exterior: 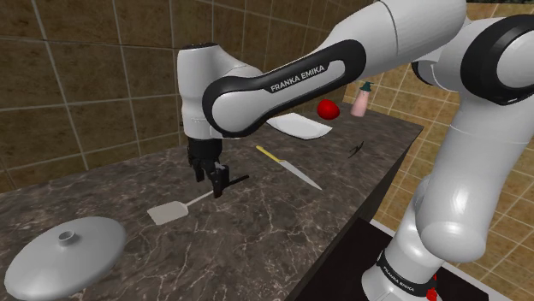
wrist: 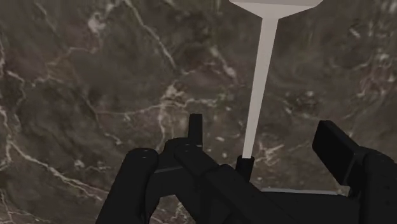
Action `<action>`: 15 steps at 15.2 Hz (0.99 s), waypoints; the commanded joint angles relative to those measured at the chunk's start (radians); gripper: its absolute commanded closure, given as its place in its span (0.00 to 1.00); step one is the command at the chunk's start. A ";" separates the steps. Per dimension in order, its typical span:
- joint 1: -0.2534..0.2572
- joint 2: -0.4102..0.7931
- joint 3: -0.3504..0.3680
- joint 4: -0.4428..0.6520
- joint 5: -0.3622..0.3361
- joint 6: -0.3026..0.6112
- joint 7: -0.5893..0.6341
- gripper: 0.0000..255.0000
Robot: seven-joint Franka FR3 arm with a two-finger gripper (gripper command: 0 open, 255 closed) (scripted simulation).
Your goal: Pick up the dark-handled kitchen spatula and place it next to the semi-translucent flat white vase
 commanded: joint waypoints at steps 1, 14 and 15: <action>0.000 0.000 0.000 0.000 0.000 0.000 0.000 0.00; 0.000 -0.034 0.004 0.091 0.021 -0.121 -0.014 0.00; 0.000 -0.034 0.004 0.091 0.021 -0.121 -0.014 0.00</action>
